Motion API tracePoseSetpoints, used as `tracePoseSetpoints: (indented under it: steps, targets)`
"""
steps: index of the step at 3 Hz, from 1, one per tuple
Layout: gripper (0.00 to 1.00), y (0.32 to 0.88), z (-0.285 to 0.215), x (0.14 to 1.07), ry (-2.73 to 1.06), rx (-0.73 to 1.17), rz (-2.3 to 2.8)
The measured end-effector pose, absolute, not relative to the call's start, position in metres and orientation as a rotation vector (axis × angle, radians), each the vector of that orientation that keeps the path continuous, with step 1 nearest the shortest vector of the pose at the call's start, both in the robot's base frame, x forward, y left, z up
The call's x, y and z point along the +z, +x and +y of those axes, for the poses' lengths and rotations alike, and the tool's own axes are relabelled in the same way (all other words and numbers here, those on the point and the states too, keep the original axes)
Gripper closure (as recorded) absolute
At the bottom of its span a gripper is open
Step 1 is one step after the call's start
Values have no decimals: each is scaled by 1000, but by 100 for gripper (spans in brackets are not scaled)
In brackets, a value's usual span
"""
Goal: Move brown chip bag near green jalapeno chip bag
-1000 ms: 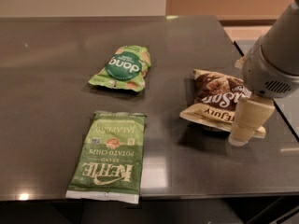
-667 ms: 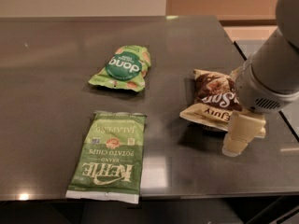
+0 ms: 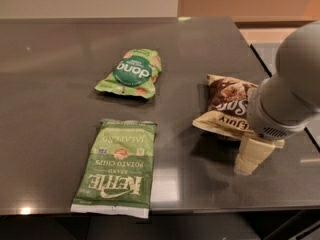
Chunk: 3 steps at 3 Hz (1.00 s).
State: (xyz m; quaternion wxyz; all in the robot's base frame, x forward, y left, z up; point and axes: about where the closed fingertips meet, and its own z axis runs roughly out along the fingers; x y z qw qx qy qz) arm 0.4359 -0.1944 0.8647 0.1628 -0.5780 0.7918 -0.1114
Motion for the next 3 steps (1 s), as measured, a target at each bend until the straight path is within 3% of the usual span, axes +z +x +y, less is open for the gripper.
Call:
tracePoseSetpoints:
  steps: [1, 3]
  targets:
    - [9, 447, -207, 852, -1600, -367, 2296]
    - [50, 465, -221, 862, -1502, -350, 2359]
